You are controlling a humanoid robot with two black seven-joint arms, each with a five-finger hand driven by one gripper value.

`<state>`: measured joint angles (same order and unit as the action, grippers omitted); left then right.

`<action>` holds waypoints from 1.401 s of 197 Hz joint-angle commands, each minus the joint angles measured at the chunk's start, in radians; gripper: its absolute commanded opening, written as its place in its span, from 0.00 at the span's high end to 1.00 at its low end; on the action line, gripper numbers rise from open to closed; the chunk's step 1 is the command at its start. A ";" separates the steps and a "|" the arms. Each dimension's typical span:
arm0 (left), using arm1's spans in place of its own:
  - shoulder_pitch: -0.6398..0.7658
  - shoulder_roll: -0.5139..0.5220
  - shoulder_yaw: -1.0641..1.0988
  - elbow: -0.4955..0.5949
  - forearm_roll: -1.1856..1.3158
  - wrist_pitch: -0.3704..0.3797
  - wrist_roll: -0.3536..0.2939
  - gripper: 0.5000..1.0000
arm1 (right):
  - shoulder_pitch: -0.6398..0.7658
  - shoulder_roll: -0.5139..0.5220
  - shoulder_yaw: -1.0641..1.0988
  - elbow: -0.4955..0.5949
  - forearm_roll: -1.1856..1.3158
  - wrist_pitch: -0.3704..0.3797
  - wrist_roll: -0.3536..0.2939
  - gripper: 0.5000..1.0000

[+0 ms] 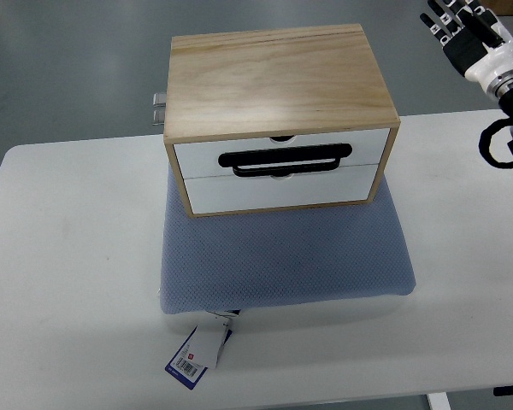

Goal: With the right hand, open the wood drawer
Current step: 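Move the right hand from its raised pose toward the upper drawer handle, then hook the right hand fingers behind the upper drawer's black handle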

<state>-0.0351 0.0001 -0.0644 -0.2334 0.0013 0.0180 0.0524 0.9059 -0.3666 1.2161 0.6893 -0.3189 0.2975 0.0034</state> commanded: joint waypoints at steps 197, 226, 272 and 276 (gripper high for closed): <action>-0.009 0.000 0.000 -0.081 0.002 -0.012 0.000 0.00 | 0.751 -0.129 -1.081 0.920 -0.135 0.034 -0.614 0.11; -0.009 0.000 -0.002 -0.081 0.002 -0.012 0.000 0.00 | 0.702 -0.097 -1.084 0.908 -0.143 -0.008 -0.614 0.11; -0.009 0.000 -0.002 -0.081 0.002 -0.012 0.000 0.00 | 0.637 -0.098 -1.086 0.866 -0.229 -0.011 -0.614 0.11; -0.009 0.000 -0.002 -0.081 0.002 -0.012 0.000 0.00 | 0.633 -0.100 -1.084 0.866 -0.235 -0.011 -0.614 0.11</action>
<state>-0.0445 0.0000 -0.0660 -0.3144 0.0029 0.0060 0.0522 1.5652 -0.4614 0.1305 1.5670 -0.5141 0.2871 -0.6110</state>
